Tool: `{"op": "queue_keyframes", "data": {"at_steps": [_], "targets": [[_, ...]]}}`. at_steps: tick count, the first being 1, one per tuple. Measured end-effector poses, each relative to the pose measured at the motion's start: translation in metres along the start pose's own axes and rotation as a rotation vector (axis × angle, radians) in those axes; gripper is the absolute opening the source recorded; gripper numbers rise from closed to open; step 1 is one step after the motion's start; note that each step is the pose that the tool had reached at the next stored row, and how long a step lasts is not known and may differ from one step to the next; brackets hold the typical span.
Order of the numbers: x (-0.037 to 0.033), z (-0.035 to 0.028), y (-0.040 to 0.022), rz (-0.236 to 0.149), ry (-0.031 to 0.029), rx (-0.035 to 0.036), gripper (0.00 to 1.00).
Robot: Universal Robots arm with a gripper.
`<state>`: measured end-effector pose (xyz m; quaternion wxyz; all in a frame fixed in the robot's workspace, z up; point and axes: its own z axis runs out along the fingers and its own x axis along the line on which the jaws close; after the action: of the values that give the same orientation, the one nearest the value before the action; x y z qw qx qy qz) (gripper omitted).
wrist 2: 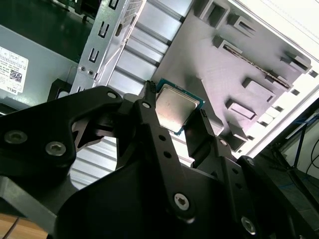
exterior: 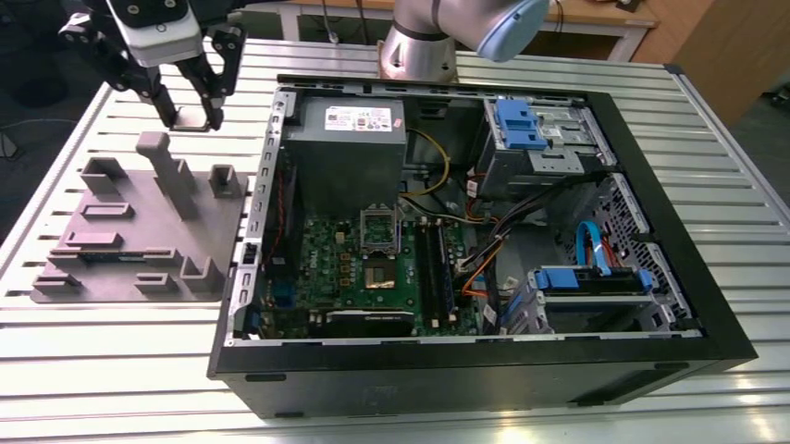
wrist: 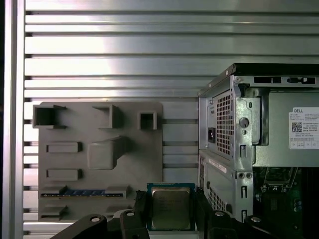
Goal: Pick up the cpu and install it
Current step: 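Pick up the cpu and move it towards the insertion slot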
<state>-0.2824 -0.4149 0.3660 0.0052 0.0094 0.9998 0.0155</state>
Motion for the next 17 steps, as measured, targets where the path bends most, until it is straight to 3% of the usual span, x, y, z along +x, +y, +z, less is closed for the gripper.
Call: {"op": "queue_keyframes", "data": {"at_steps": [17], "targets": [[-0.01,0.0001,0.0002,0.0,-0.0001,-0.0001,0.47]]}}
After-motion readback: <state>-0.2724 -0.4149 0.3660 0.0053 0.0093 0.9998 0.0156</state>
